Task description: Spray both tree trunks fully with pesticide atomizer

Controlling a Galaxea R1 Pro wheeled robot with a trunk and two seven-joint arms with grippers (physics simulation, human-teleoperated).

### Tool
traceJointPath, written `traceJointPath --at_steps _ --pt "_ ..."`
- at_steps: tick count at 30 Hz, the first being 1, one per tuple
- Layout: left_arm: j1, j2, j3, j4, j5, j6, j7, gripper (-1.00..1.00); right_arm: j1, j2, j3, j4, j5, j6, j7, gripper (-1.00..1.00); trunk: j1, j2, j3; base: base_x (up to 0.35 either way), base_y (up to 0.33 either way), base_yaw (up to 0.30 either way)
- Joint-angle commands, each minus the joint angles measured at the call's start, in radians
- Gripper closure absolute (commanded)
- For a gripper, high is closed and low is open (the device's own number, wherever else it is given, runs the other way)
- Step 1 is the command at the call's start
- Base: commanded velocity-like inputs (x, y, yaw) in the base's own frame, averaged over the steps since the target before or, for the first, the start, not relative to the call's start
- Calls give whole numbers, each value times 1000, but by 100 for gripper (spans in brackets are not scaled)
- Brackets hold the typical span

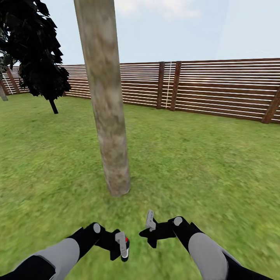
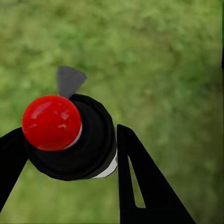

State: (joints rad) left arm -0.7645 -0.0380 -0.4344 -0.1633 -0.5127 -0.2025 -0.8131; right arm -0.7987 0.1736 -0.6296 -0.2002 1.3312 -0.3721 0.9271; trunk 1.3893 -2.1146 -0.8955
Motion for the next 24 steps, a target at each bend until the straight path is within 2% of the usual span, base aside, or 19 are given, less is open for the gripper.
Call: traceJointPath --at_steps 1,4,8,12,20,24 --pt "0 -2 8 -1 -10 -5 -2 100 0 1 -9 -2 9 -4 4 100 0 0 -1 0 0 0" --pt "0 -7 12 -3 -9 -6 12 100 0 1 -9 -2 10 -4 4 100 0 0 -1 0 0 0" --pt "1 -8 12 -4 22 -6 38 100 0 1 -9 -2 10 -4 4 100 0 0 -1 0 0 0" --pt "1 -12 11 -7 28 -6 38 100 0 1 -9 -2 9 -4 4 100 0 0 -1 0 0 0" --pt "1 -38 11 -7 30 -8 33 100 0 1 -9 -2 10 -4 4 100 0 0 -1 0 0 0" --pt "1 -42 12 -6 49 -9 27 100 0 1 -9 -2 10 -4 4 100 0 0 -1 0 0 0"
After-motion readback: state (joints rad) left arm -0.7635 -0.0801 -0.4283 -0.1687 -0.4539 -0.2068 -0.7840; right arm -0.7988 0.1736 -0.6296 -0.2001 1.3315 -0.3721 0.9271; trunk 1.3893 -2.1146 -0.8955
